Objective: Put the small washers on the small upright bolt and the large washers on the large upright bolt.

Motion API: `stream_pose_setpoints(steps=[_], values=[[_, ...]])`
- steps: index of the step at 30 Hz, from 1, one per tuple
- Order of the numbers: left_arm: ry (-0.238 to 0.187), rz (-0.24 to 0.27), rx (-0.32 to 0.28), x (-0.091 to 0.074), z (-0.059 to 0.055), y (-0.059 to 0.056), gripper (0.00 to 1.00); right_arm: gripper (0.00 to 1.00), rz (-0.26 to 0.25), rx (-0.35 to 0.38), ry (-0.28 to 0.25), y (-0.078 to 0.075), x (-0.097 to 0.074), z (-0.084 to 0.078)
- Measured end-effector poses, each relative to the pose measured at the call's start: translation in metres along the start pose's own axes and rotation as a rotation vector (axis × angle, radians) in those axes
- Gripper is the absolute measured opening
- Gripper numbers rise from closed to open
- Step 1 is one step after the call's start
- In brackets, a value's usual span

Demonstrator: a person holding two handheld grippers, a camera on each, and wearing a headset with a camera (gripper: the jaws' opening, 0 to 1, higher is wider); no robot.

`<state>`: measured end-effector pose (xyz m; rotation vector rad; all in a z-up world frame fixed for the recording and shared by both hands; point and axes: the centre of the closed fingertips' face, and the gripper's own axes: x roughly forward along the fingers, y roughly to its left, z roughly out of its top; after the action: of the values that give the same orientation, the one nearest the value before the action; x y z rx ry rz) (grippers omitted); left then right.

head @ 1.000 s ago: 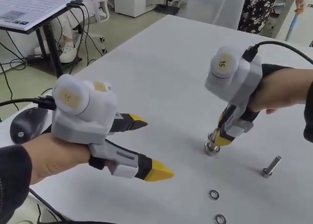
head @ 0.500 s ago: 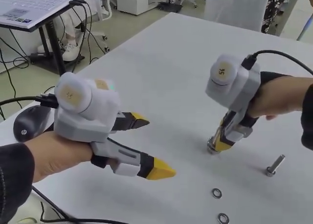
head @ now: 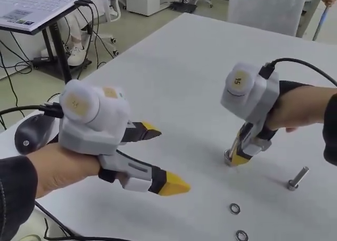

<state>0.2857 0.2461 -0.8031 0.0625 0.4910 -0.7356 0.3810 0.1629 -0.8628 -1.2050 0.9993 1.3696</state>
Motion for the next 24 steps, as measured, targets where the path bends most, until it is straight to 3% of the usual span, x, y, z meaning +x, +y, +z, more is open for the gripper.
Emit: stream_pose_setpoints(steps=[5,14,24], values=[[0.001,-0.002,0.0,0.0,0.0,0.0,0.79,0.24,-0.003,-0.003,0.0,-0.005,0.002,0.0],[0.003,-0.004,0.004,0.0,0.0,-0.001,0.79,0.27,0.001,0.004,0.0,0.002,-0.001,-0.004],[0.007,-0.013,0.009,0.002,0.0,-0.002,0.79,0.28,-0.014,0.027,-0.009,0.0,-0.01,-0.013]])
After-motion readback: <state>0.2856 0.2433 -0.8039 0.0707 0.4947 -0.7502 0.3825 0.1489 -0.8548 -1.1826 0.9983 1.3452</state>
